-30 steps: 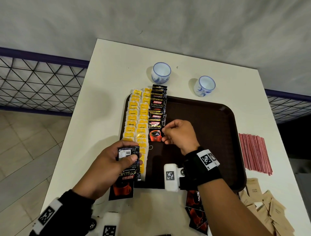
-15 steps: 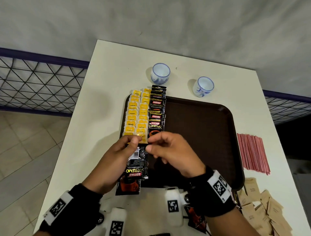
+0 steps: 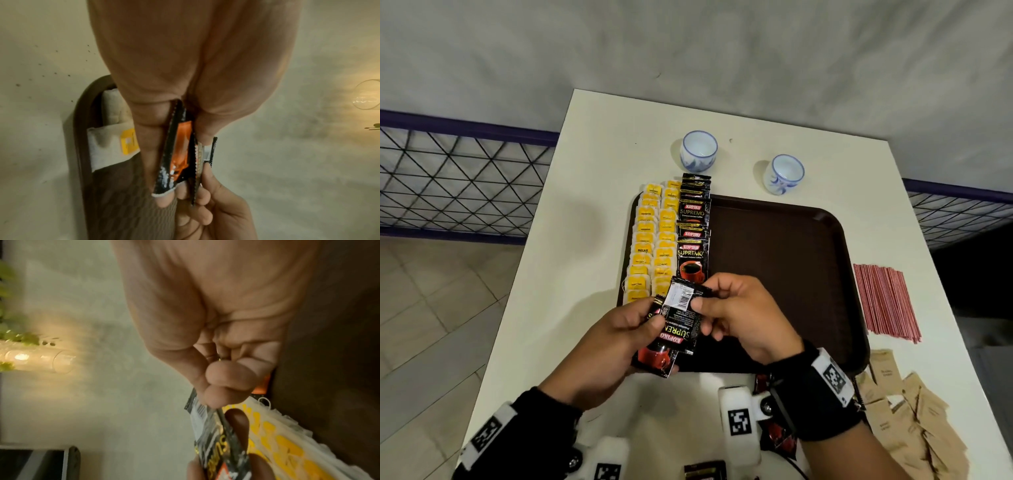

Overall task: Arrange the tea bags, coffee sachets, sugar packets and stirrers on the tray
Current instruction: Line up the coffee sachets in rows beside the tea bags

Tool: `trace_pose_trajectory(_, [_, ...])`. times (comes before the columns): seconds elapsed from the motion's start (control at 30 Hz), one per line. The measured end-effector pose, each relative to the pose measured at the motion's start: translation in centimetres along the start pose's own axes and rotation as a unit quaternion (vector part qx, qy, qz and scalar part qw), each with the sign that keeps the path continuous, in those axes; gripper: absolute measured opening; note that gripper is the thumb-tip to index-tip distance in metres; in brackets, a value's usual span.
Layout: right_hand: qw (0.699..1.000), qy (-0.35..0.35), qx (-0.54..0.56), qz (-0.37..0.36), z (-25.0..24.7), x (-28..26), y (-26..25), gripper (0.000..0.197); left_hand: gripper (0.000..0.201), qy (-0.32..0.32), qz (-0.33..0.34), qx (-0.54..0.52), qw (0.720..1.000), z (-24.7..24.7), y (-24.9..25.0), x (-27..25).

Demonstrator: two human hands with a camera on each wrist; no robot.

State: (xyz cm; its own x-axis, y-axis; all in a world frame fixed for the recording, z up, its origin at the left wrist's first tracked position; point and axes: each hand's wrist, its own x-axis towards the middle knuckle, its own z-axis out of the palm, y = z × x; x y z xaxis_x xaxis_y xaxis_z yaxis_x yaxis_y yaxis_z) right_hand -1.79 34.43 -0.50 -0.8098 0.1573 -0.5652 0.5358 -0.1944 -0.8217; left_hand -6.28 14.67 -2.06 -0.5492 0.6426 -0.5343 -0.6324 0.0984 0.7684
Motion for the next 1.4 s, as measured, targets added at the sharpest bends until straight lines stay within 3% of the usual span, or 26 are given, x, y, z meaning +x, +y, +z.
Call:
trace_pose_trajectory(0.07, [1.000,-0.003,0.009,0.010,-0.1,-0.1,0.1,0.012,0.031,0.007,-0.013,-0.015,1.000,0.1,-0.1,-0.3])
trace_pose_trajectory(0.13, [0.994,0.036,-0.083,-0.058,-0.1,-0.3,0.6,0.019,0.030,0.028,-0.030,-0.045,0.998,0.2,-0.1,-0.4])
trace_pose_trajectory(0.2, [0.949,0.081,-0.243,-0.184,0.0,-1.0,1.1,0.034,0.029,0.061,-0.034,-0.064,0.996,0.2,0.0,-0.5])
trace_pose_trajectory(0.27, [0.894,0.021,-0.346,-0.286,0.2,-1.8,1.6,0.043,0.027,0.089,-0.029,-0.060,0.994,0.2,0.1,-0.4])
trace_pose_trajectory(0.33, [0.861,-0.041,-0.409,-0.300,0.2,-2.1,2.1,0.044,0.025,0.099,-0.027,-0.058,0.993,0.4,0.2,-0.3])
trace_pose_trajectory(0.4, [0.849,-0.026,-0.418,-0.322,0.2,-2.0,3.0,0.032,0.025,0.095,-0.030,-0.067,0.993,0.8,0.3,-0.2])
trace_pose_trajectory(0.5, [0.853,0.046,-0.356,-0.379,0.1,-2.2,3.4,0.005,0.026,0.064,-0.034,-0.080,0.994,0.8,0.6,-0.4])
trace_pose_trajectory(0.57, [0.858,0.199,-0.308,-0.359,-2.0,-2.1,2.5,0.007,0.028,0.034,-0.027,-0.040,0.998,0.5,0.6,-0.8])
trace_pose_trajectory(0.63, [0.871,0.329,-0.229,-0.284,-5.6,-1.7,0.6,0.009,0.030,0.028,-0.010,0.022,0.999,-0.2,0.5,-1.3])
trace_pose_trajectory(0.67, [0.888,0.318,-0.216,-0.254,-7.0,-1.6,-0.4,0.015,0.030,0.029,-0.002,0.056,0.998,-0.6,0.4,-1.5])
trace_pose_trajectory(0.73, [0.928,0.206,-0.224,-0.214,-7.8,-2.0,-1.6,0.022,0.029,0.020,0.020,0.113,0.993,-0.6,0.2,-1.5])
trace_pose_trajectory(0.83, [0.963,0.084,-0.182,-0.181,-6.3,-2.4,-1.4,0.013,0.031,-0.023,0.084,0.211,0.974,0.4,0.1,-1.0])
trace_pose_trajectory(0.97, [0.974,0.062,-0.143,-0.163,-4.9,-2.0,0.1,0.009,0.032,-0.055,0.087,0.247,0.964,1.8,0.2,-0.4])
trace_pose_trajectory(1.17, [0.992,0.050,-0.033,-0.108,-4.3,-1.3,1.7,0.018,0.033,-0.011,0.076,0.222,0.972,1.4,0.4,-0.4])
trace_pose_trajectory(1.4, [0.991,0.052,-0.086,-0.084,-3.9,-0.5,2.5,0.003,0.034,-0.010,0.073,0.238,0.969,0.9,0.5,-0.1])
